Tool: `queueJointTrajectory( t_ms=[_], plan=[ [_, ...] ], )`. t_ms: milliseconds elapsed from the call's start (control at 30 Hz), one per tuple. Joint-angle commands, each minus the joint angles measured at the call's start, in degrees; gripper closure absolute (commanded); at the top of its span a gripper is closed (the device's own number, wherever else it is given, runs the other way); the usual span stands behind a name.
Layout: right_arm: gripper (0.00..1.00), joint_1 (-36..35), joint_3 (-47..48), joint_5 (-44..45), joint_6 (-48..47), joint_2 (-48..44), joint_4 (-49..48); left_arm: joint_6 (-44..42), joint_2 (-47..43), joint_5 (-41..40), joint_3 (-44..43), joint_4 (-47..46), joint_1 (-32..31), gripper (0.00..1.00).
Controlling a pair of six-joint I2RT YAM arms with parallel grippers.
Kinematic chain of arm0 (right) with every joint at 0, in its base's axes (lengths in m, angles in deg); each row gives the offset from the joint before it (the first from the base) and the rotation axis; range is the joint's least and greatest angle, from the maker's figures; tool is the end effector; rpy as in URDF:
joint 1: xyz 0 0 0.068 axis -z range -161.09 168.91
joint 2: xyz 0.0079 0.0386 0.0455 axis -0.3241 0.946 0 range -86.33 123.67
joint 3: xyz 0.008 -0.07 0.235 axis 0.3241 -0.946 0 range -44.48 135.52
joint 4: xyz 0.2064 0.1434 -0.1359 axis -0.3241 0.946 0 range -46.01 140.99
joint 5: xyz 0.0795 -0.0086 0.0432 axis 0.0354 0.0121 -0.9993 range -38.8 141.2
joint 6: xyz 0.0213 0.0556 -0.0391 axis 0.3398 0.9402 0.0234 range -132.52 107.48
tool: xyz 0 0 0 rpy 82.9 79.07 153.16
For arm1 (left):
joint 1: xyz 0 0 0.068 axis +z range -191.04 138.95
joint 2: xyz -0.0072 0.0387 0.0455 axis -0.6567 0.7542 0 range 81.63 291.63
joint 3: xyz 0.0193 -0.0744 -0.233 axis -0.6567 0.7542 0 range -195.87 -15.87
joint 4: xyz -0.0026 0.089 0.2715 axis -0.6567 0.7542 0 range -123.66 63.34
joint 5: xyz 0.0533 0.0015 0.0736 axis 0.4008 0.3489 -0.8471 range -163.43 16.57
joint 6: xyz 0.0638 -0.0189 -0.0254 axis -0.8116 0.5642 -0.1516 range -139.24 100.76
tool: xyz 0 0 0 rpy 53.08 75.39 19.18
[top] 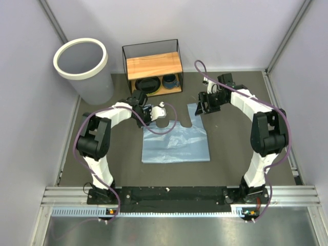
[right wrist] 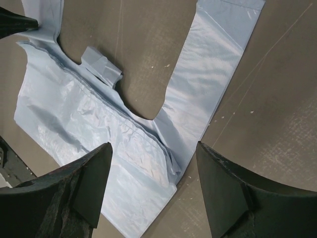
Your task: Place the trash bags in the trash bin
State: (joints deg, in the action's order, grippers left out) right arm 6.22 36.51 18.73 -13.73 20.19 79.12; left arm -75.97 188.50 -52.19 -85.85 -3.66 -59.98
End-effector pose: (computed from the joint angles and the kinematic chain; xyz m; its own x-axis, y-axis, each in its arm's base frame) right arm 0.4004 0.1225 0.1692 -0.8409 -0.2076 -0.4998 -0.4599 0.7610 0.4575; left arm 0.3633 -0.1469 0.1060 -0.1121 0.8623 -0.4938 0.9671 0.2090 0.1454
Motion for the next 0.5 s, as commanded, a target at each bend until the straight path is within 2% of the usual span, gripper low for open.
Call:
queueJointTrajectory(
  t_ms=[0, 133, 233, 467],
  plan=[
    [0.3, -0.5, -1.27, -2.51, 0.68, -4.13, -1.21, 0.3, -4.56, 3.89, 1.15, -1.26, -0.31, 1.0],
    [0.3, -0.5, -2.06, -2.95, 0.68, -4.56, -1.21, 1.36, -4.66, 5.57, 0.46, 2.95, -0.31, 1.0],
    [0.3, -0.5, -2.15, -3.48, 0.77, -5.09, -1.12, 3.9, -4.04, 3.91, 0.98, 4.54, -0.13, 0.99],
    [0.3, -0.5, -2.07, -3.74, 0.77, -5.89, -0.95, 8.38, -3.16, 2.84, 1.16, 6.83, 2.5, 0.8]
  ],
)
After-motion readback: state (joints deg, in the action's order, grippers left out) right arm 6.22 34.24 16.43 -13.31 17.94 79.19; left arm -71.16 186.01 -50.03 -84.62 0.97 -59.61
